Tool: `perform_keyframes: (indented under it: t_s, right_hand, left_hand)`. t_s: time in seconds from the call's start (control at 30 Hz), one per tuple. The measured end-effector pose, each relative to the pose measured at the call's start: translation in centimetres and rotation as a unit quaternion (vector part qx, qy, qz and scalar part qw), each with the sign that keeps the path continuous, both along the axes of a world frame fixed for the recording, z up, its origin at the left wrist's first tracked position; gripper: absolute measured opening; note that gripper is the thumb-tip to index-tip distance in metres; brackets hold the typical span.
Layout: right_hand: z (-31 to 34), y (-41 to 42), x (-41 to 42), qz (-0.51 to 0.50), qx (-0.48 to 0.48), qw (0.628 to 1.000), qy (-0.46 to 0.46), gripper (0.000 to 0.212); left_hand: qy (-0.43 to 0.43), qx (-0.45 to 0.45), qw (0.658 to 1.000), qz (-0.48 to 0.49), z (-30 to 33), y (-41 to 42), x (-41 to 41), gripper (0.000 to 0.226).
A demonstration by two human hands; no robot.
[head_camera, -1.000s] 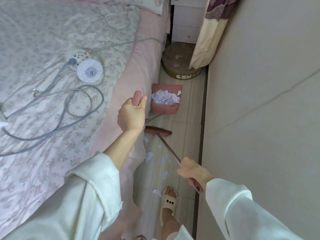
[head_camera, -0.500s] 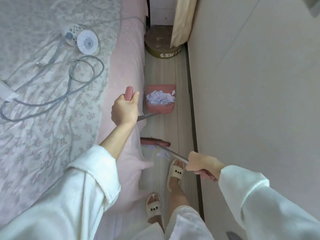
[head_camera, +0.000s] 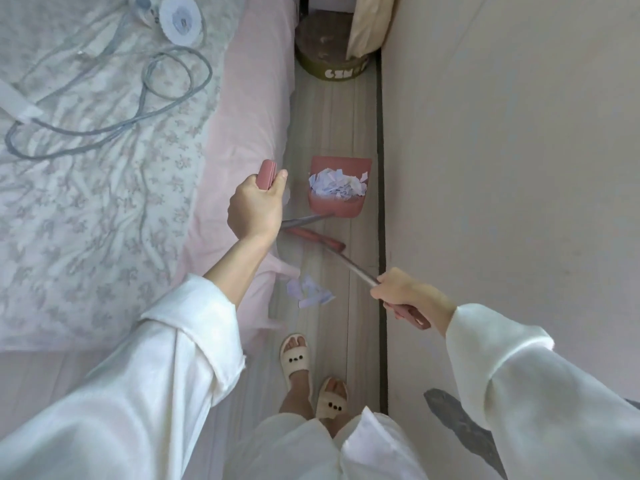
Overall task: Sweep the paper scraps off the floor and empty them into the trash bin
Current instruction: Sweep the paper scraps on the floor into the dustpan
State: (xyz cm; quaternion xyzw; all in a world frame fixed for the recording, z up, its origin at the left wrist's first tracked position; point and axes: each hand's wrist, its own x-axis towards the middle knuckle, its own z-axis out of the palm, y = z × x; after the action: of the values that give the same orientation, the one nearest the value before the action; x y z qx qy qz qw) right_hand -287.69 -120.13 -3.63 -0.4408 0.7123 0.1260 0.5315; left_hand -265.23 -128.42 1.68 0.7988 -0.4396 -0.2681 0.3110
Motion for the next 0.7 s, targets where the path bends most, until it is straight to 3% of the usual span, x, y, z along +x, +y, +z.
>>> perform_keyframes:
  t_s: [0.23, 0.5, 0.7]
  right_hand:
    - [-5.7, 7.2, 1.3, 0.060, 0.026, 0.998, 0.022, 0.014]
    - [-4.9, 16.1, 1.0, 0.173, 0.008, 0.981, 0.086, 0.019]
    - [-4.7, 26.5, 3.2, 0.158, 0.010, 0.983, 0.092, 0.006]
  left_hand:
    - [0.014, -0.005, 0.999, 0.039, -1.1, 6.0, -0.3, 0.044]
    - [-0.011, 0.002, 1.000, 0.026, -0.8, 15.6, 0.0, 0.043]
    - [-0.009, -0.016, 1.000, -0.001, -0.2, 23.6, 2.8, 0.041]
